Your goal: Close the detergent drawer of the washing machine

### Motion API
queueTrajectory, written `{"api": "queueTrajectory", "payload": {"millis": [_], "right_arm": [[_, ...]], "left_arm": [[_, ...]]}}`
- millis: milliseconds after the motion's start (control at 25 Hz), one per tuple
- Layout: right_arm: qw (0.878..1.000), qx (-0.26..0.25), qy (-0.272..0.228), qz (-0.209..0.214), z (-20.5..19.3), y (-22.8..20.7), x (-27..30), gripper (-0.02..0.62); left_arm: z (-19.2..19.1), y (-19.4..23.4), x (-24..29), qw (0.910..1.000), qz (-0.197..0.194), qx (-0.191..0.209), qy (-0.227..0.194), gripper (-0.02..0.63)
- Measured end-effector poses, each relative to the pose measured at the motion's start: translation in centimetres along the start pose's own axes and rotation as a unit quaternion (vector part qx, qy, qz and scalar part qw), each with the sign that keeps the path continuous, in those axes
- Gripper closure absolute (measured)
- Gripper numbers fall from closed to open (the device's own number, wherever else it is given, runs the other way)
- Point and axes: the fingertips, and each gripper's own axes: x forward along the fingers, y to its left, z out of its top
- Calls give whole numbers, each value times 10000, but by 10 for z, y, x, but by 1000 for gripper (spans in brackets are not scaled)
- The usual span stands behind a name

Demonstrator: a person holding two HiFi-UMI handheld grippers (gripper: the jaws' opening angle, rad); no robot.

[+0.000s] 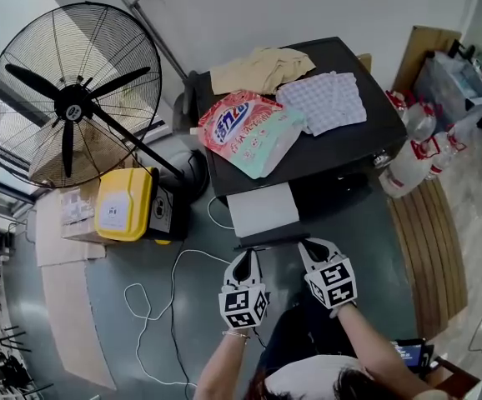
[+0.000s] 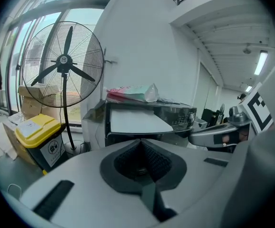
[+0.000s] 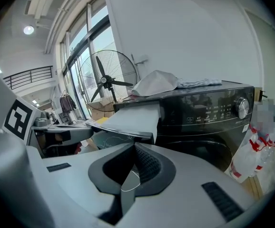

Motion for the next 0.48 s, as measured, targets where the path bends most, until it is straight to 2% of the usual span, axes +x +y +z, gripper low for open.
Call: {"api": "queueTrajectory", "payload": {"millis": [480], "right_arm": [[9999, -37, -78, 146, 20, -8, 13, 572]], "left_arm": [[16, 9, 17, 9998, 177, -59, -16, 591]]}}
